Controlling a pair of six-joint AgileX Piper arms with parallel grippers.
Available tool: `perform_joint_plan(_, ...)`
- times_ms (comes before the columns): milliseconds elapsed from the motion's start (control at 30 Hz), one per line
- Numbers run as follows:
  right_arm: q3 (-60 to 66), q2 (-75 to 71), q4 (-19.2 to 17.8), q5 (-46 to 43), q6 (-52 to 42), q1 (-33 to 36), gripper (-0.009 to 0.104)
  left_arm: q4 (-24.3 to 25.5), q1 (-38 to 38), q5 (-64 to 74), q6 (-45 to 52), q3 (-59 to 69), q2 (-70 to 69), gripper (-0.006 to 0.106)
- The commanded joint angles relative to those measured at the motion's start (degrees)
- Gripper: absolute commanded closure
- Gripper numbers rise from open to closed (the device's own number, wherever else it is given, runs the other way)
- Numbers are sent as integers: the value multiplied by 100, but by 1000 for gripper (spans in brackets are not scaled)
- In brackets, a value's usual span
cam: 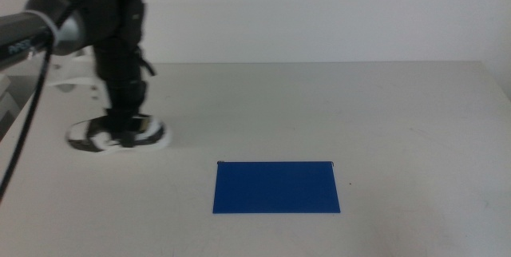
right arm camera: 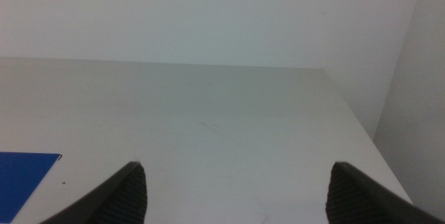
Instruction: Use one arm to grab the shoe from the table and place it on the mat.
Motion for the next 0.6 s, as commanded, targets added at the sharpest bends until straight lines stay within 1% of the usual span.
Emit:
perform_joint_plan(0, -54, -121, -49, -454, -72, -27, 29, -14, -355, 652, -543, -185, -481, 102)
perform_joint_plan(100, -54, -121, -49, -454, -72, -27, 29, -55, -828, 646, -1122, -185, -528, 102)
perform_joint_plan(300, -54, -121, -49, -454, -72, -27, 29, -204, -1679, 646, -1122, -245, -510, 102)
perform_joint_plan(467, -54, -121, -49, -454, -72, -27, 29, -248, -2196, 646, -1122, -378, -465, 102)
perform_joint_plan(567, -54, -121, -49, -454, -72, -27, 29, -386, -2462, 646, -1122, -522, -295, 102)
